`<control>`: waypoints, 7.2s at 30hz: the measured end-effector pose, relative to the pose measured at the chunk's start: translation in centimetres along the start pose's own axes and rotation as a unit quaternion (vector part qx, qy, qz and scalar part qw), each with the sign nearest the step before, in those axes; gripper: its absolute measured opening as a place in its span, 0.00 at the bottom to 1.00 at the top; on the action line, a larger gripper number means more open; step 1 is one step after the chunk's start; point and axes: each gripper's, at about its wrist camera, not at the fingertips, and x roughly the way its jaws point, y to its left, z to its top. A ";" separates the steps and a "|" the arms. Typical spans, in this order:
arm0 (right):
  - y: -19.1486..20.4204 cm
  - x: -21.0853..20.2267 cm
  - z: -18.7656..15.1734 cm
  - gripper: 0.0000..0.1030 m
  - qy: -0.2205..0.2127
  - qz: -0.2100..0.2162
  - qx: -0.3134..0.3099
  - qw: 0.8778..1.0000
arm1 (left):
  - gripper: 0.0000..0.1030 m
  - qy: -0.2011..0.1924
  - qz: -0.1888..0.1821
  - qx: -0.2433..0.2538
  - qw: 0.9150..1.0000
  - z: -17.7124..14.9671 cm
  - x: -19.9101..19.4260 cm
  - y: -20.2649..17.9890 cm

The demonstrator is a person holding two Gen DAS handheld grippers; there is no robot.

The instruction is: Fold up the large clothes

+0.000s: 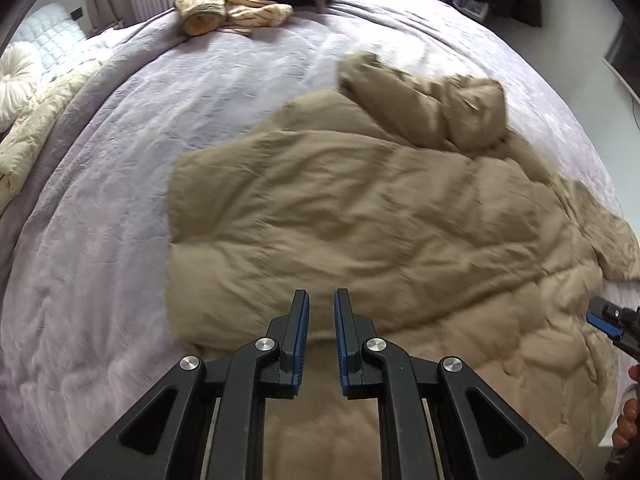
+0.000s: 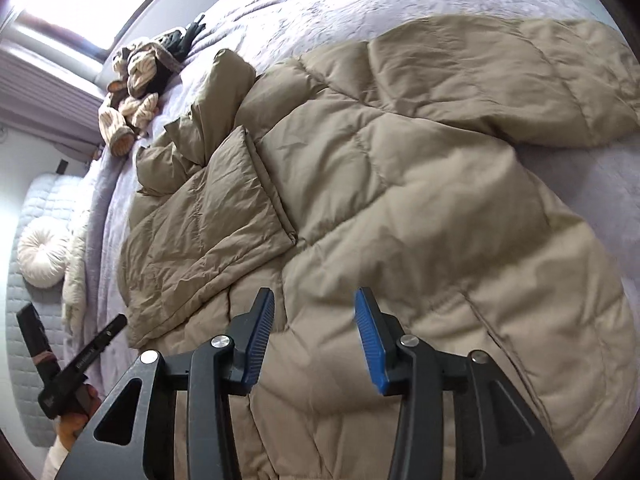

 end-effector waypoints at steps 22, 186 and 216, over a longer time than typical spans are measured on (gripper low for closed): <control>-10.6 -7.5 2.4 1.00 -0.073 0.046 0.068 0.994 | 1.00 0.012 -0.007 0.070 0.997 -0.3 -0.5 -16.4; -9.5 5.4 18.0 0.17 -0.025 0.168 0.094 0.981 | 0.13 0.015 -0.112 -0.055 0.992 6.9 7.0 -3.1; -7.0 5.7 10.8 0.16 -0.012 -0.044 -0.096 0.994 | 0.13 0.006 -0.091 -0.029 0.995 7.7 9.1 -3.0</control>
